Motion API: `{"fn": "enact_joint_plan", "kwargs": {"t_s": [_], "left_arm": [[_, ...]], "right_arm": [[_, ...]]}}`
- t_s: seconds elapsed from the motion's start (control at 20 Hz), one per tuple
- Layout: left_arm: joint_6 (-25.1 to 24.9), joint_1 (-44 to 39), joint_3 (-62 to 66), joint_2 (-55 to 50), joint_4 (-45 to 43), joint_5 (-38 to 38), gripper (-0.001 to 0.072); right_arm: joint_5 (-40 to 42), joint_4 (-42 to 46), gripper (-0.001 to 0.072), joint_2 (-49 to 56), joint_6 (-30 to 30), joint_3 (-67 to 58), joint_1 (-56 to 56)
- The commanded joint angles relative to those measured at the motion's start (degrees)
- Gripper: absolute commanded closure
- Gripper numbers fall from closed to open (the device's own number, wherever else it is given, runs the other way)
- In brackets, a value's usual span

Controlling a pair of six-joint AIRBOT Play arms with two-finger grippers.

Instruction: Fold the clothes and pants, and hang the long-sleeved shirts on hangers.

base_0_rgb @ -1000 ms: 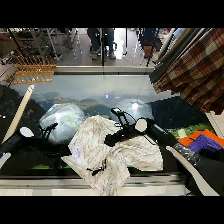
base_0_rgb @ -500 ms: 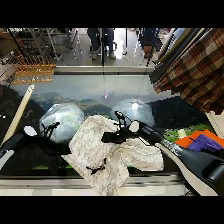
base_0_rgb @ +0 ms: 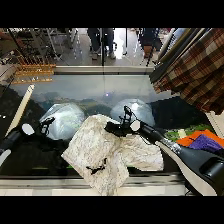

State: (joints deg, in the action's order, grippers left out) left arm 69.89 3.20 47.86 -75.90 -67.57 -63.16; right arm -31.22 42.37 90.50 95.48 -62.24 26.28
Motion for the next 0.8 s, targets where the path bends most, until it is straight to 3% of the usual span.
{"fn": "enact_joint_plan", "kwargs": {"t_s": [0.0, 0.1, 0.15, 0.3, 0.35, 0.55, 0.65, 0.75], "left_arm": [[0.15, -2.86, 0.09, -3.65, -0.04, 0.85, 0.0153], [-0.28, -5.2, 0.09, -3.82, 0.26, 1.29, 0.0161], [-0.26, -6.14, 0.09, -3.85, 0.26, 1.7, 0.0214], [-0.22, -6.78, 0.09, -3.85, 0.28, 2.75, 0.0607], [-0.22, -6.71, 0.11, -3.85, 0.28, 2.69, 0.0683], [-0.96, -5.09, 2.62, -1.05, 0.11, -0.37, 0.0686], [-1.79, -3.63, 8.39, 2.6, 0.09, -4.74, 0.0686], [-2.21, -2.32, 16.2, 6.05, 0.13, -8.92, 0.0687]], "right_arm": [[3.26, 0.04, 0.0344, 0.07, 3.06, 0.02, -0.17], [3.91, -0.04, 0.0536, 0.07, 3.04, 0.02, -0.15], [3.87, -0.02, 0.061, 0.04, 3.02, 0.02, -0.15], [3.67, -0.11, 0.0696, 0.02, 2.78, 0.02, -0.04], [3.19, -0.02, 0.0697, -0.04, 2.19, 0.0, -0.04], [-5.29, 3.96, 0.07, -1.79, -9.77, -4.59, -1.09], [-11.78, 12.5, 0.07, -5.51, -9.86, -9.84, -3.3], [-23.93, 20.74, 0.07, -10.14, -9.94, -17.59, -6.62]]}}
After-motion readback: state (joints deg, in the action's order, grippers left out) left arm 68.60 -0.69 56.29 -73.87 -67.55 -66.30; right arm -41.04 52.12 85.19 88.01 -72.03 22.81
